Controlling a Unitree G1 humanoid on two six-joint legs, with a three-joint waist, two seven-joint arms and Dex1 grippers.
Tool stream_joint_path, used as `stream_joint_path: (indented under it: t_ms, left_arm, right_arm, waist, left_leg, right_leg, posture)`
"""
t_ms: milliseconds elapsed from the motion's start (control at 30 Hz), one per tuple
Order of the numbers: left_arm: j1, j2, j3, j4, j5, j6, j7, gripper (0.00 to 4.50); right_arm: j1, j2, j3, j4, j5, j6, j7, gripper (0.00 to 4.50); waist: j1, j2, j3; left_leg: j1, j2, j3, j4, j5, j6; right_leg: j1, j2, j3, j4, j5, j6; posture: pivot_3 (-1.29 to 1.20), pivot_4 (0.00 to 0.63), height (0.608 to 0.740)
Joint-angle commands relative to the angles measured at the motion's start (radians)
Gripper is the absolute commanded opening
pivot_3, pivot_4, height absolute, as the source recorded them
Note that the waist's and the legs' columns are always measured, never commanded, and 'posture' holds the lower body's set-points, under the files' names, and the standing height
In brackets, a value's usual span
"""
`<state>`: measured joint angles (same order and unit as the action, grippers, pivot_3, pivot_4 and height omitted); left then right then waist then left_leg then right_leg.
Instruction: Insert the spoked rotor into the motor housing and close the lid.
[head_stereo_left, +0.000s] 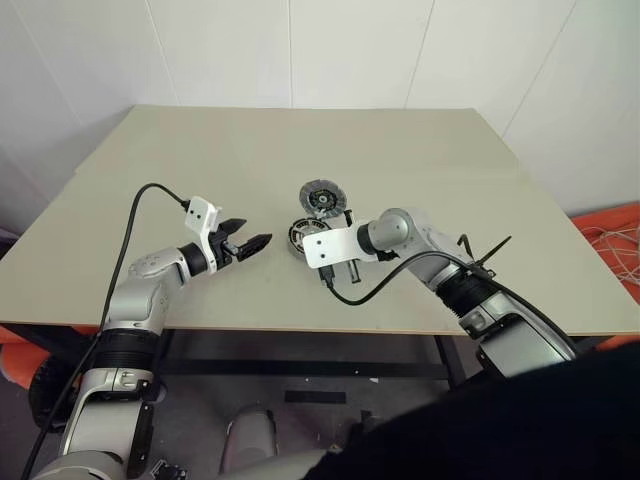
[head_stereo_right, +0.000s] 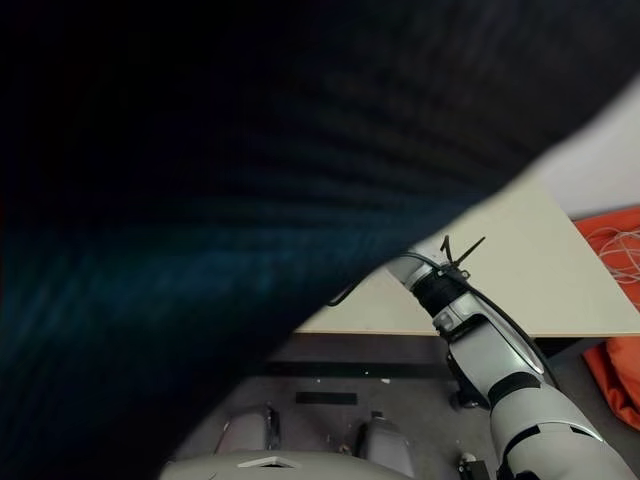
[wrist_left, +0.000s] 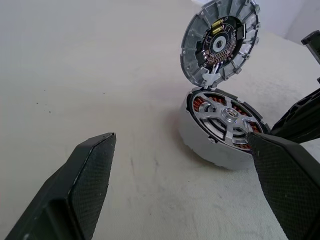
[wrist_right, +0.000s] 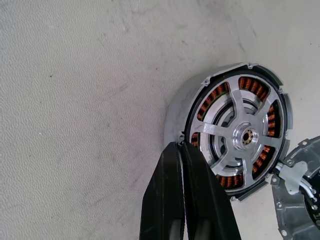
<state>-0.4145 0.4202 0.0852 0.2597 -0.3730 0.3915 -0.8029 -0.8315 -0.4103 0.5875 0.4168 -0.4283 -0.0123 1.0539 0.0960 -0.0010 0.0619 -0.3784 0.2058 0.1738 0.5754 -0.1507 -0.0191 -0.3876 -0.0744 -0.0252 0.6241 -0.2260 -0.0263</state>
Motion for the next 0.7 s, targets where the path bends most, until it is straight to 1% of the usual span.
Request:
stream_joint_path:
  t_ms: [33,400,700]
  left_arm:
    - [-0.017,0.003,0.015,-0.025,-0.009,-0.019,-0.001,4.45]
    - [-0.011,0.004,0.018,-0.028,-0.01,-0.015,0.003,4.45]
    - [-0.008,0.0,0.015,-0.032,-0.012,-0.013,0.002,4.45]
  right_arm:
    - [0.019,-0.016,-0.016,-0.039,0.008,0.029,0.025,0.11]
    - [0.082,0.033,-0.042,-0.219,0.074,0.236,0.09,0.11]
    - [0.075,0.075,-0.065,-0.234,0.089,0.327,0.051,0.11]
  waist:
    - [0.0,0.0,0.0]
    - [0.0,0.0,0.0]
    - [0.0,0.0,0.0]
  left_leg:
    - [0.0,0.0,0.0,0.0,0.0,0.0]
    - [0.0,0.0,0.0,-0.001,-0.001,0.001]
    - [-0.001,0.0,0.0,-0.002,-0.001,0.001]
  right_leg:
    - [0.0,0.0,0.0,0.0,0.0,0.0]
    - [-0.001,0.0,0.0,-0.001,0.0,0.0]
    - [-0.002,0.0,0.0,-0.001,0.0,0.0]
  posture:
    - [0.0,0.0,0.74]
    - [0.0,0.0,0.74]
    - [0.0,0.0,0.74]
